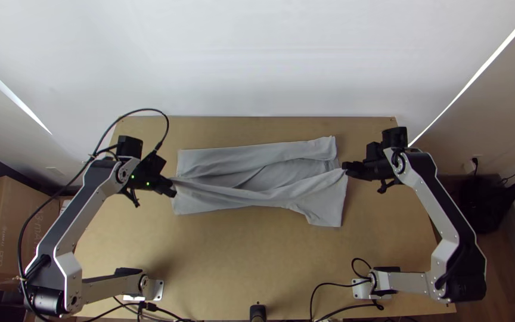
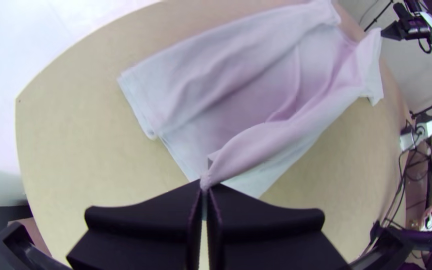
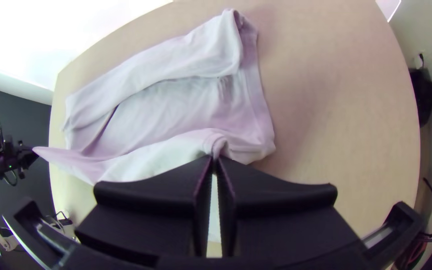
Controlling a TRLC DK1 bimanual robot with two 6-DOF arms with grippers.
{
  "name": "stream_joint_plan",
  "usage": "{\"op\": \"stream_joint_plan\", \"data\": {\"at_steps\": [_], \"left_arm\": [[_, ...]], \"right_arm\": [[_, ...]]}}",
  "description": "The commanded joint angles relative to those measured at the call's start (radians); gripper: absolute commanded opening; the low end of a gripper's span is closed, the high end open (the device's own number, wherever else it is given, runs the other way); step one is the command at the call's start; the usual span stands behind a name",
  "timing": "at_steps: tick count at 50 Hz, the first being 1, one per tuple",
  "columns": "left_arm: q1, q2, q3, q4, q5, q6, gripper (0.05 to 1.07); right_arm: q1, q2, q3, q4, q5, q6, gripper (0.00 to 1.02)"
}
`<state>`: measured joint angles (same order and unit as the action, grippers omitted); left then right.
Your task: Fold the t-shirt
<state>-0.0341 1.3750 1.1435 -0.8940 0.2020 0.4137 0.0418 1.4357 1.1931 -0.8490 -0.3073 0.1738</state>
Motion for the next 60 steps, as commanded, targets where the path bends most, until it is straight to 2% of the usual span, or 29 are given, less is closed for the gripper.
{"op": "stream_joint_plan", "data": {"at_steps": [1,37,52,60], "left_arm": [[0.008,0.058,0.098,0.024,0.014,-0.032,0.08],[0.065,0.561,0.536,0.118,0.013,-0.098,0.08],[0.065,0.679,0.608,0.142,0.013,-0.101,0.07],[0.071,0.702,0.596,0.145,0.013,-0.104,0.07]], "right_arm": [[0.006,0.075,0.103,0.008,-0.003,-0.013,0.02],[0.012,0.703,0.729,0.005,-0.003,-0.002,0.02],[0.02,0.898,0.939,-0.027,0.01,0.012,0.02],[0.009,0.942,0.984,-0.051,0.037,0.012,0.02]]}}
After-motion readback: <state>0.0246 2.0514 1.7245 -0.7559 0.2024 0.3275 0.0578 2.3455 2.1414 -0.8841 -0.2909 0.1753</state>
